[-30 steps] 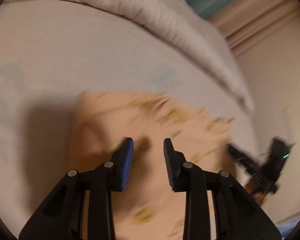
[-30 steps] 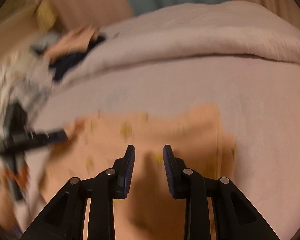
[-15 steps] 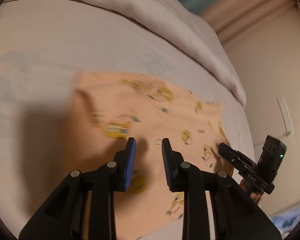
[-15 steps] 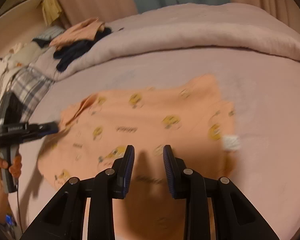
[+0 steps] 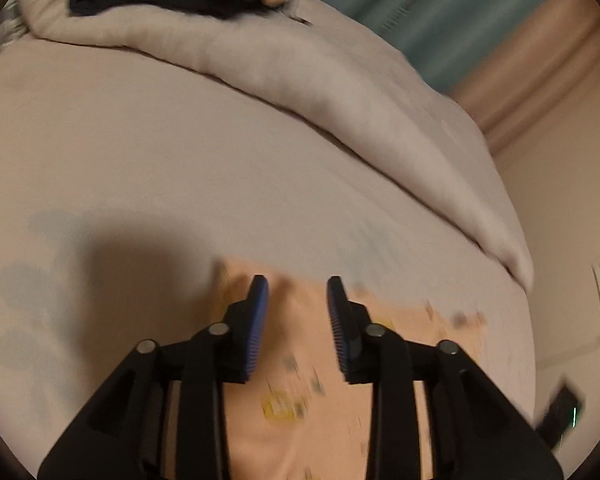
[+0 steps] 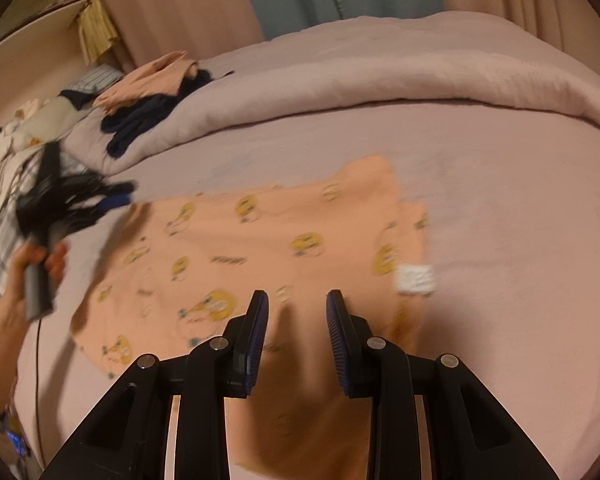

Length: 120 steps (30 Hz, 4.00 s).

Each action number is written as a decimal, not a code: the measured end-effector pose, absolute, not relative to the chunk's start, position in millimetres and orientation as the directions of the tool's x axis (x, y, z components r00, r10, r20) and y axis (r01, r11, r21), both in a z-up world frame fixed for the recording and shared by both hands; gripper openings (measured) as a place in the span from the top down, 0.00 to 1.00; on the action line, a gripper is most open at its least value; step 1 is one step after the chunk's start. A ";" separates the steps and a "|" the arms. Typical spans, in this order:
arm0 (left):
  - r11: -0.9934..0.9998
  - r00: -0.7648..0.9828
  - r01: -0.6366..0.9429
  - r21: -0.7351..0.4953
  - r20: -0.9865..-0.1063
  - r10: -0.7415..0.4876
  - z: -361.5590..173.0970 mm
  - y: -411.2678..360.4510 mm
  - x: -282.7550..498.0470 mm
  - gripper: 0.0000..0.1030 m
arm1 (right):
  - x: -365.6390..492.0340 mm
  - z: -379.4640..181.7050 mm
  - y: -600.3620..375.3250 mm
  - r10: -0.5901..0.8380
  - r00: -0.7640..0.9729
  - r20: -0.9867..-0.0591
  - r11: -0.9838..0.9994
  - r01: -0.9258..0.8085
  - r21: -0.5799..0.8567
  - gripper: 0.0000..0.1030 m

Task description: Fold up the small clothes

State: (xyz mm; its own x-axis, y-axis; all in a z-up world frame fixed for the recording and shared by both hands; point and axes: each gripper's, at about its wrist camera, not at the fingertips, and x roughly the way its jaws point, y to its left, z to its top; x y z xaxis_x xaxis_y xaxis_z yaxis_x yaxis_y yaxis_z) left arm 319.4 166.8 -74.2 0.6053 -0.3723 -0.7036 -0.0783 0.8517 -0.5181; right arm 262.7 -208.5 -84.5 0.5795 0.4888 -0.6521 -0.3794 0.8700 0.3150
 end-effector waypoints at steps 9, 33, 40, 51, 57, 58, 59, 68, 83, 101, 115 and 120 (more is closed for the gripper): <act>0.830 0.436 0.053 -0.556 -0.734 -0.520 -105.6 119.2 266.4 0.66 | 343.8 -93.4 -189.7 0.667 0.406 -0.624 0.745 -0.386 0.545 0.71; 0.849 0.449 0.028 -0.528 -0.752 -0.482 -118.9 149.4 174.5 0.62 | 234.5 -115.2 -221.0 0.334 0.534 -0.777 0.922 -0.357 0.151 0.62; 0.837 0.501 -0.028 -0.547 -0.732 -0.462 -104.7 166.8 125.8 0.55 | 206.6 -98.3 -261.3 0.420 0.544 -0.726 0.907 -0.271 0.322 0.60; 0.719 0.539 -0.156 -0.677 -0.669 -0.512 -115.0 189.9 84.6 0.41 | 173.0 -120.5 -259.6 0.560 0.488 -0.669 0.816 -0.187 0.547 0.48; 0.589 0.517 -0.186 -0.786 -0.588 -0.622 -136.4 187.5 101.5 0.41 | 155.3 -109.6 -244.4 0.598 0.470 -0.649 0.797 -0.259 0.546 0.46; 0.558 0.519 -0.195 -0.807 -0.567 -0.639 -140.7 188.9 106.8 0.41 | 155.1 -108.4 -240.6 0.602 0.467 -0.648 0.795 -0.272 0.543 0.46; 0.538 0.525 -0.200 -0.819 -0.553 -0.647 -141.2 190.5 110.0 0.41 | 154.6 -107.3 -236.8 0.605 0.464 -0.647 0.793 -0.285 0.538 0.46; 0.426 0.530 -0.223 -0.877 -0.476 -0.702 -144.3 206.2 165.0 0.41 | 158.9 -106.2 -212.3 0.629 0.434 -0.645 0.777 -0.358 0.518 0.46; 0.495 0.468 -0.172 -0.851 -0.513 -0.719 -140.3 190.0 265.4 0.41 | 183.4 -101.0 -183.3 0.653 0.417 -0.632 0.755 -0.420 0.504 0.46; 0.789 0.499 -0.012 -0.614 -0.688 -0.527 -83.3 151.1 261.3 0.89 | 311.4 -83.8 -73.2 0.535 0.483 -0.693 0.834 -0.429 0.346 0.86; 0.840 0.484 -0.022 -0.542 -0.741 -0.465 -78.5 139.6 263.1 0.89 | 249.9 -84.2 -83.0 0.524 0.384 -0.760 0.810 -0.501 0.305 0.90; 0.855 0.481 -0.037 -0.518 -0.759 -0.439 -74.8 132.1 262.8 0.89 | 201.5 -107.2 -83.4 0.492 0.361 -0.792 0.809 -0.526 0.262 0.90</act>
